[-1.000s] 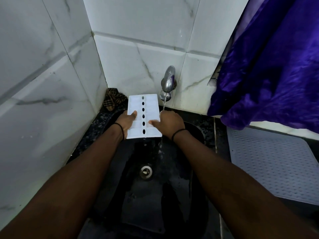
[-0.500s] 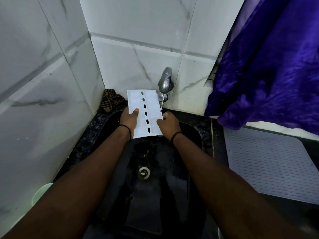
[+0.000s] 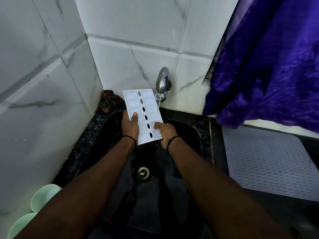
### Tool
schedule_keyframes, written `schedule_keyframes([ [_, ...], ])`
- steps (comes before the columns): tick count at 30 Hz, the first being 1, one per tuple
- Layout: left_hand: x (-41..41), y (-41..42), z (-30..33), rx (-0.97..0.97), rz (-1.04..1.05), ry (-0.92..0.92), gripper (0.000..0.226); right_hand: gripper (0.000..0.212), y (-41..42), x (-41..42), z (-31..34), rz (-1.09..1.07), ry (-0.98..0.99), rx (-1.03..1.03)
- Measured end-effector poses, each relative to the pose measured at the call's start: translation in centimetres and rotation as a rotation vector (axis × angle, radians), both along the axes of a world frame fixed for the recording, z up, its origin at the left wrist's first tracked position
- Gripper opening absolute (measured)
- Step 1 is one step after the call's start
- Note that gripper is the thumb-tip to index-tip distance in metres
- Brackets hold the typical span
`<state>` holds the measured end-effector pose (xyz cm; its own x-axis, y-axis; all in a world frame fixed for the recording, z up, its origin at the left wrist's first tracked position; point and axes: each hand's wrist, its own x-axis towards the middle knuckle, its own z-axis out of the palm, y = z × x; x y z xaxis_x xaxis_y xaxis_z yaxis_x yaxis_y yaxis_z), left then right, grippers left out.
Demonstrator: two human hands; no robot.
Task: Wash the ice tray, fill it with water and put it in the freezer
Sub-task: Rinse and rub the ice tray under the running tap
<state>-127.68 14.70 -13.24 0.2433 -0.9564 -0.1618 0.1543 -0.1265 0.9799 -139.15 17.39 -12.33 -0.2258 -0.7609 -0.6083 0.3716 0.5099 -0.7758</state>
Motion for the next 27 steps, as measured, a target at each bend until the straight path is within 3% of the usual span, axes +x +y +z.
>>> schedule_keyframes([
  [3,-0.1,-0.2,0.3,-0.01,0.018,0.001,0.034,0.029,-0.2,0.4,0.1,0.011,0.061,-0.049],
  [6,0.1,-0.5,0.2,-0.004,0.02,0.011,0.035,0.014,-0.2,0.2,-0.1,0.045,0.15,-0.074],
  [7,0.2,-0.6,0.1,0.005,0.018,0.014,0.034,0.008,-0.2,0.0,-0.2,0.048,0.265,-0.079],
  [10,0.1,-0.8,0.0,0.034,0.011,0.04,0.033,0.022,0.0,-0.3,-0.3,0.102,0.704,-0.094],
  [15,0.1,-1.3,0.4,0.057,-0.008,0.057,0.035,0.018,-0.4,-0.6,0.0,0.145,1.023,-0.091],
  [21,0.7,-1.8,0.2,0.054,-0.025,0.022,0.035,0.016,-0.4,-0.2,-0.8,0.178,0.992,-0.175],
  [27,0.7,-1.7,-0.6,0.065,0.002,0.028,0.031,0.017,-0.5,-0.3,-1.6,0.075,0.639,-0.263],
])
